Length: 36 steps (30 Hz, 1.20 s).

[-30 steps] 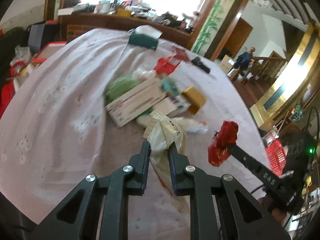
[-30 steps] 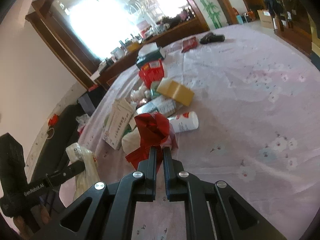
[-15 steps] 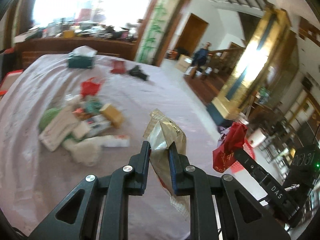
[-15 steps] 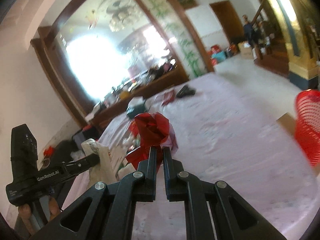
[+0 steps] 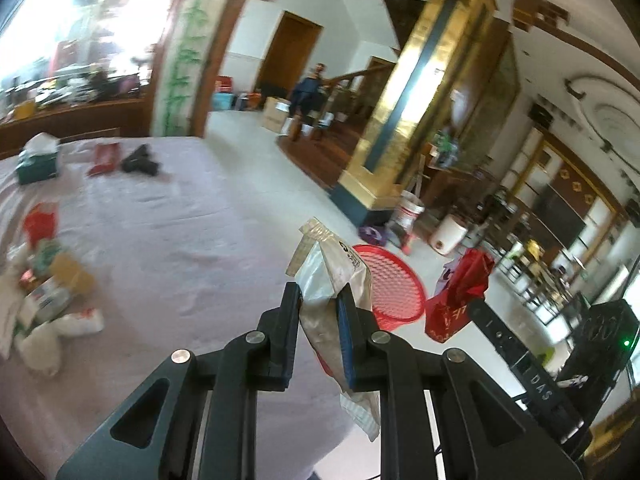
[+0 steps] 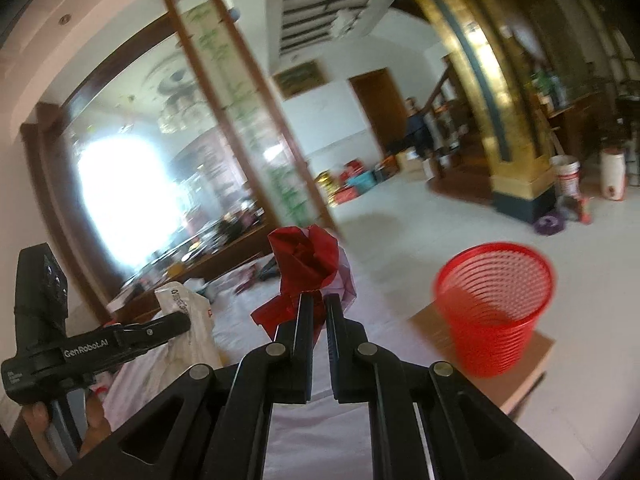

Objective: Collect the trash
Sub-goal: 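Lift the tissue packet and red wrapper and carry both toward the red wastebasket, then open the left gripper over the wastebasket while the right gripper releases the red wrapper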

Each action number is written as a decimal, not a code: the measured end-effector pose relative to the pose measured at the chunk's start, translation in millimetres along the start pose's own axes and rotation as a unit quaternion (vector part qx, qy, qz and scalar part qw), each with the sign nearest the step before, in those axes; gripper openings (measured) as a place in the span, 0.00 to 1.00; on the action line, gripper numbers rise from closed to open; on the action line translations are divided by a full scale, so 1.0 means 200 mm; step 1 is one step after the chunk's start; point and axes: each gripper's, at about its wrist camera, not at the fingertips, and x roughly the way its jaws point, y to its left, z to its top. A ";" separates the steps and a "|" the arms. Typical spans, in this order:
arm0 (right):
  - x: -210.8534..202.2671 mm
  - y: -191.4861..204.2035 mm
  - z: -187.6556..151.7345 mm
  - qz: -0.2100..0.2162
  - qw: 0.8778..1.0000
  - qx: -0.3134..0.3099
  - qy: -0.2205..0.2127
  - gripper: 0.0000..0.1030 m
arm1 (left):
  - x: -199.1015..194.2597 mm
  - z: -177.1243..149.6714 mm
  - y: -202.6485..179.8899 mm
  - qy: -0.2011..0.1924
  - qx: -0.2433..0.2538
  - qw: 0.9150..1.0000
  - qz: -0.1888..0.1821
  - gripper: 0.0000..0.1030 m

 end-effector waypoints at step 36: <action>0.45 -0.93 0.10 -0.131 0.986 0.097 0.045 0.06 | 1.37 0.15 -0.50 0.104 0.063 0.992 -0.027 0.17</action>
